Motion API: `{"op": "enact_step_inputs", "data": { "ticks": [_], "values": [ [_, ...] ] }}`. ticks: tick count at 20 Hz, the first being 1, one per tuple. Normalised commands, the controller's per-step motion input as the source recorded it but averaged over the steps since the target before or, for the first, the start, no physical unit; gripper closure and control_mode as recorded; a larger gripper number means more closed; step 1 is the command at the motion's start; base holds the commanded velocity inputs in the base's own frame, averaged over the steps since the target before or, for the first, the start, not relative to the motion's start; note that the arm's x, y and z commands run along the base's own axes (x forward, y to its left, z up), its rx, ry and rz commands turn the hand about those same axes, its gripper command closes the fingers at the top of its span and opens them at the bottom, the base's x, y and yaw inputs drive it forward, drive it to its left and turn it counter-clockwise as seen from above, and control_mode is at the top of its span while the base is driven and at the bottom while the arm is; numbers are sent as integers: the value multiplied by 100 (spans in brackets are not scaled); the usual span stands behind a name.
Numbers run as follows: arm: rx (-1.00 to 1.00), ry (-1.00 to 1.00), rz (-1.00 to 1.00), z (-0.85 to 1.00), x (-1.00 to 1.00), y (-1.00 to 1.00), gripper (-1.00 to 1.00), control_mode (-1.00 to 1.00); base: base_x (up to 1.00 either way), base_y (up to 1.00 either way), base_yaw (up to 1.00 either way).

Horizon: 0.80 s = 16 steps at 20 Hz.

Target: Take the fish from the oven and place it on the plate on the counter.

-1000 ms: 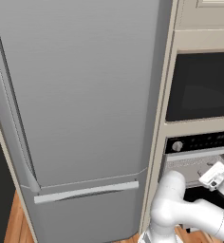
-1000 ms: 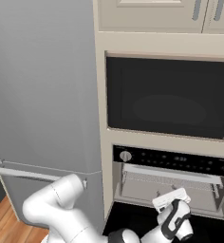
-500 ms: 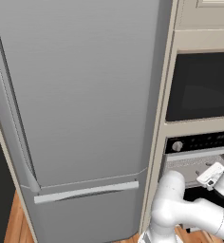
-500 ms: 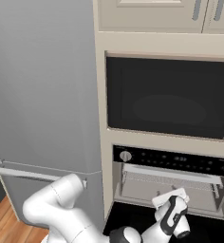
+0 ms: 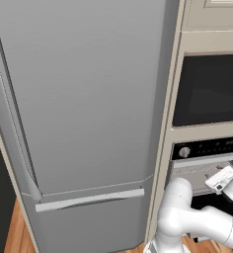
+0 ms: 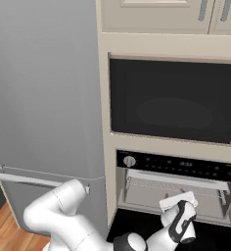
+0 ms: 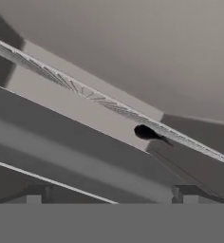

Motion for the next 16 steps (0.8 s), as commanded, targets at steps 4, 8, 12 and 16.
{"op": "enact_step_inputs", "data": {
  "ticks": [4,8,12,16],
  "values": [
    [-1,-4,-4,-49,3,-16,-100,-100,0,0,0],
    [-4,0,-4,-52,7,-18,-100,-100,0,0,0],
    [-5,-4,-3,-32,12,-16,-100,-100,0,0,0],
    [-1,-5,-1,-42,29,-14,-100,-100,0,0,0]
  ]
}}
